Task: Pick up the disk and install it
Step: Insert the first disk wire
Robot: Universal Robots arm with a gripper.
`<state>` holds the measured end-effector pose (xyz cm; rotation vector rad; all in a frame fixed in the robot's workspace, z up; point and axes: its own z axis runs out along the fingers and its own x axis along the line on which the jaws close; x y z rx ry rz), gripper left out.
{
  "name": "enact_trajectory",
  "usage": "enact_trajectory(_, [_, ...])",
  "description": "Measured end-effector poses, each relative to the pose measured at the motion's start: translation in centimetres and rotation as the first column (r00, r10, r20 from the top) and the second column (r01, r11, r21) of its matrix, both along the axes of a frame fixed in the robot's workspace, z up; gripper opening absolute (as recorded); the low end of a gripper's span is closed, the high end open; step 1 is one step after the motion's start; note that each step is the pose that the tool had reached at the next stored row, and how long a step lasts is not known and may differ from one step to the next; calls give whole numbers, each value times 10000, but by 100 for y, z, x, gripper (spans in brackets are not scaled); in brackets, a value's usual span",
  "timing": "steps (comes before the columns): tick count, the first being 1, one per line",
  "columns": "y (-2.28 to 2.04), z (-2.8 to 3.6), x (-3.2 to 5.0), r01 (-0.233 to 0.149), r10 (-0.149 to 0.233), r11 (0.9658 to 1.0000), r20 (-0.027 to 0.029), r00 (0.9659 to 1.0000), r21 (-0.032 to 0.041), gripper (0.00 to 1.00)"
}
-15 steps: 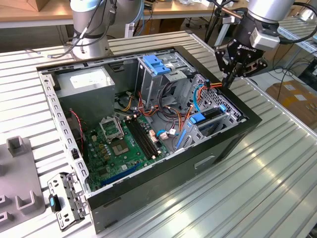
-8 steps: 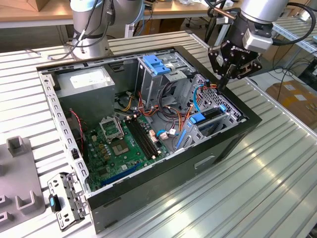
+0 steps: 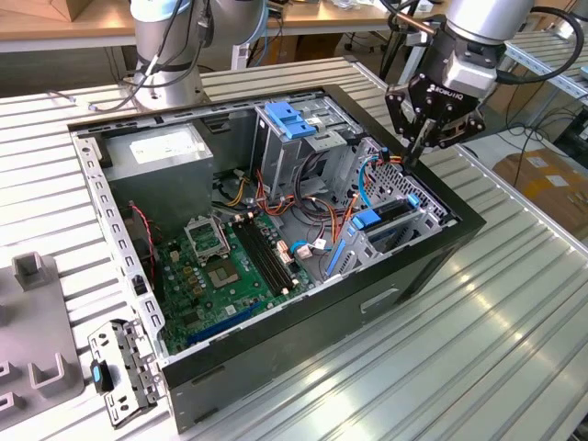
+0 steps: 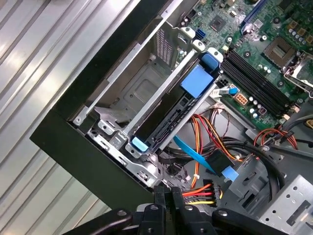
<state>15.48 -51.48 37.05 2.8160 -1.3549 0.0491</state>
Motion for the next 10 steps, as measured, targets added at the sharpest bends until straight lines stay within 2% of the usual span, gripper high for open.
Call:
enact_trajectory(7, [0, 0, -21, 119, -119, 9999, 0, 9999, 0, 17])
enact_trajectory(10, [0, 0, -21, 531, -531, 9986, 0, 9986, -5, 17])
